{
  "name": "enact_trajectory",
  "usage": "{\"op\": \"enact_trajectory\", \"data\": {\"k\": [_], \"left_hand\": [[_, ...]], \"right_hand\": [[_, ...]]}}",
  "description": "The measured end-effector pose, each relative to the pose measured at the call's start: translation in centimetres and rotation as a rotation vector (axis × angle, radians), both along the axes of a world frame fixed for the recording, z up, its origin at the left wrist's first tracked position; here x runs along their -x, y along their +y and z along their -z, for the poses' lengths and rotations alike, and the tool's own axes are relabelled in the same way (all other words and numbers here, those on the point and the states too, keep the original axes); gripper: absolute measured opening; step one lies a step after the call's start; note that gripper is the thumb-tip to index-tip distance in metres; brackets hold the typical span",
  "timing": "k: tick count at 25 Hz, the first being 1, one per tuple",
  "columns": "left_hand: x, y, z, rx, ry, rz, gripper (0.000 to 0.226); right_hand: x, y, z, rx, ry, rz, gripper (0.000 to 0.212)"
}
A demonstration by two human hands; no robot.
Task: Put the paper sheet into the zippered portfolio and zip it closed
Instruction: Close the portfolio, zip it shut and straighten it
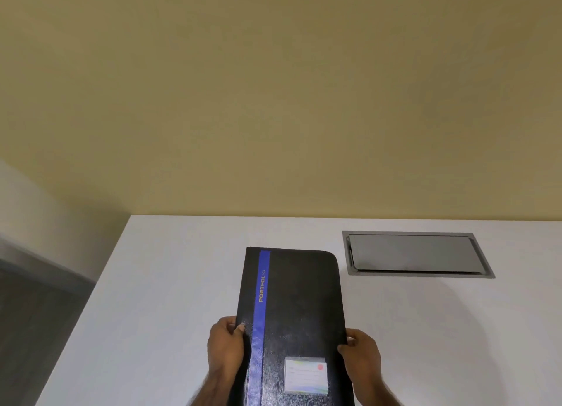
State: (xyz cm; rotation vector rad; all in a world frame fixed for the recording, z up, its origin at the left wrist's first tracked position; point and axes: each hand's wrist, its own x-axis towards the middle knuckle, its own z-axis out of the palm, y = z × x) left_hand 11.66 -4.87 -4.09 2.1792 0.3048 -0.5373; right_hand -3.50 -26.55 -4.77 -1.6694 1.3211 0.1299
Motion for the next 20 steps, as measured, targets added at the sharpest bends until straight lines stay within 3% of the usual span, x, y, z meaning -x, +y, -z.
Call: {"op": "enact_trajectory", "data": {"k": [5, 20], "left_hand": [[-1.7, -2.2, -0.5, 0.031, -0.036, 0.017, 0.011], [-7.6, -7.5, -0.7, 0.008, -0.087, 0.072, 0.004]], "right_hand": [[-1.8, -2.3, -0.4, 0.019, -0.085, 0.099, 0.020], [-7.7, -7.4, -0.4, 0.061, -0.116, 0.133, 0.030]]}}
